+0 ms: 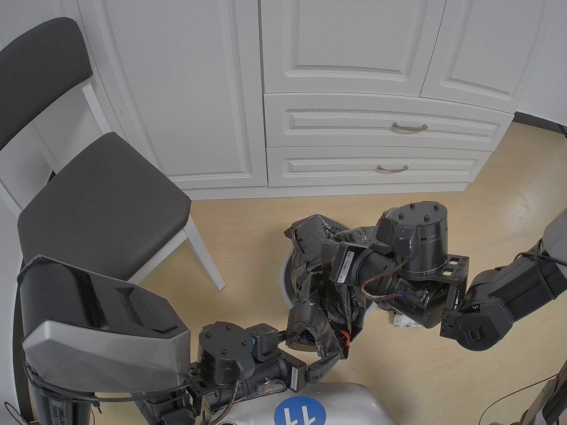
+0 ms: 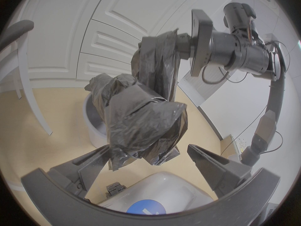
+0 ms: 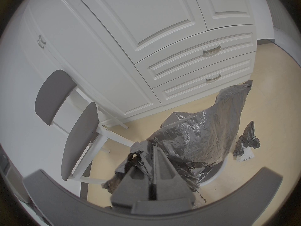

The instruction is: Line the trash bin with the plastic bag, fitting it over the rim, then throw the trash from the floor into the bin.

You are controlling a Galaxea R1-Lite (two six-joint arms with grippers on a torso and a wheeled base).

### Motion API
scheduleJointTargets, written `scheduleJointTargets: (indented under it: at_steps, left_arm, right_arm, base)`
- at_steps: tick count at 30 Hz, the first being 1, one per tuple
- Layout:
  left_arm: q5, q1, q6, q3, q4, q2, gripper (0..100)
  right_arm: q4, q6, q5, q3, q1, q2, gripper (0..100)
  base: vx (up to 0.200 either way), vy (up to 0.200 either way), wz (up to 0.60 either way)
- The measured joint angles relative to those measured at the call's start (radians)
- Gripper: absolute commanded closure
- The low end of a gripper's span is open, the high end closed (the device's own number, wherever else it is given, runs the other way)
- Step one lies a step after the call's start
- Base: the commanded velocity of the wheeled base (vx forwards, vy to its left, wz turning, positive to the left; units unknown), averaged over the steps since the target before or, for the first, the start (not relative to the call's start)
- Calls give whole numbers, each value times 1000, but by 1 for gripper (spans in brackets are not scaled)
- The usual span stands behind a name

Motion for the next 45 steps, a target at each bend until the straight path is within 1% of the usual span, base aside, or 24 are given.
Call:
scheduleJointTargets:
  at_steps: [10,20,24,30,37,40,45]
  left_arm:
    - [13,3,-8,-56,-1,31,0]
    - [17,41,-18,-107,-1,-1,0]
    - [18,47,-46,-115,-1,-19,0]
    - [18,43,-50,-115,-1,-33,0]
    - [18,38,-50,-112,-1,-40,0]
    - [17,36,-49,-112,-1,-42,0]
    - [18,27,-49,-115,-1,-42,0]
  right_arm:
    - [-11,1,-3,-5,2,9,100]
    - [-10,8,-3,-7,12,15,100]
    - [-2,39,-3,-20,23,16,100]
    - [1,66,-4,-35,41,24,100]
    - [4,93,-46,-62,61,45,100]
    - [4,99,-51,-71,67,59,100]
    - [15,133,-56,-91,87,74,100]
  base:
    - [0,0,0]
    - [0,0,0]
    - [0,0,0]
    - [0,0,0]
    - [0,0,0]
    - [0,0,0]
    - [0,0,0]
